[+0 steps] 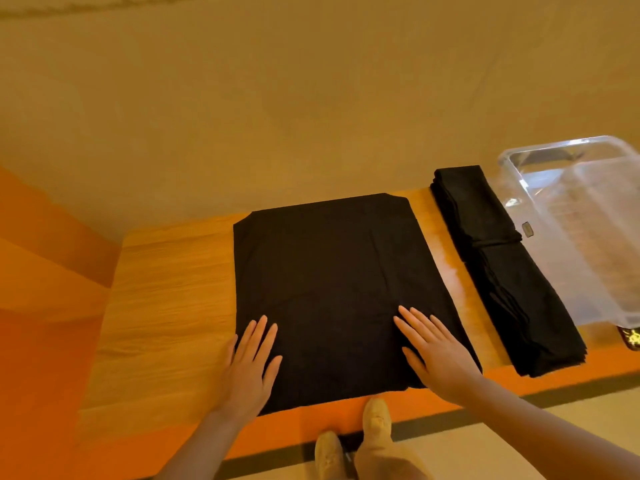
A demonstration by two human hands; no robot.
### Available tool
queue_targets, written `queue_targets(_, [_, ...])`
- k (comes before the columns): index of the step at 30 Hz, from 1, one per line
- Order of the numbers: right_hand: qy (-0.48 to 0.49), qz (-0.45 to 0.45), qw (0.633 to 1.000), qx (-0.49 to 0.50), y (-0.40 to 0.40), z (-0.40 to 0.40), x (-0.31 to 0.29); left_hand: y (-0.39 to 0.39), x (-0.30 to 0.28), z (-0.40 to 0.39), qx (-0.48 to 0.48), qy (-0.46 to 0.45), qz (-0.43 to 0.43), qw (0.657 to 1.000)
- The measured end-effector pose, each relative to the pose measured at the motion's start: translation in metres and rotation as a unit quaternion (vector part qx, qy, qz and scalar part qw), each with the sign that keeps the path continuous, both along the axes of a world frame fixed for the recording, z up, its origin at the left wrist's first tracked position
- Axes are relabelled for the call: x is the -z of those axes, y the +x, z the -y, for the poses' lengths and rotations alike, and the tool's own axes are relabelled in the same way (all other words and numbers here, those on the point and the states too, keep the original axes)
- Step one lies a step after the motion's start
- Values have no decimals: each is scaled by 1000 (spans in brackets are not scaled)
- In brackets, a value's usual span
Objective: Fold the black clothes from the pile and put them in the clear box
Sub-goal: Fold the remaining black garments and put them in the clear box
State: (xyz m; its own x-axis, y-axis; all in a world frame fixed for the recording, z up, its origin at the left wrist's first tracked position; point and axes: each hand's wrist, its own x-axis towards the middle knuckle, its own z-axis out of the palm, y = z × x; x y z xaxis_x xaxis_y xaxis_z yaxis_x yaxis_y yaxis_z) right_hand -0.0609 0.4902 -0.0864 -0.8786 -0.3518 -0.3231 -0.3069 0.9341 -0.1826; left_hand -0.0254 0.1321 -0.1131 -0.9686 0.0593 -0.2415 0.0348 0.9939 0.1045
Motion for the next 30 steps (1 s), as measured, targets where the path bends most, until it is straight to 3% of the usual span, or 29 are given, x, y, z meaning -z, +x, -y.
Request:
queue_targets(7, [22,-55,998,6,-46,11,-2,-39,-11,-9,-10,-22,-59,998])
queue_targets(10, [-27,-126,991,-28,-33,8,-11,-23,-14,-18,73,23,-112,991])
queue_targets(13, [-33,-125,988,-80,6,-9,-2,22,-6,-18,147,76,-58,984])
queue_targets(18, [-6,-121,991,-60,53,-41,11,73,7,5,151,34,-28,987])
queue_targets(24, [66,-115,990,-50,55,-41,5,75,7,12,169,16,-123,978])
queue_targets(30, [26,-180,982,-58,53,-38,4,78,0,14,213,39,-183,959])
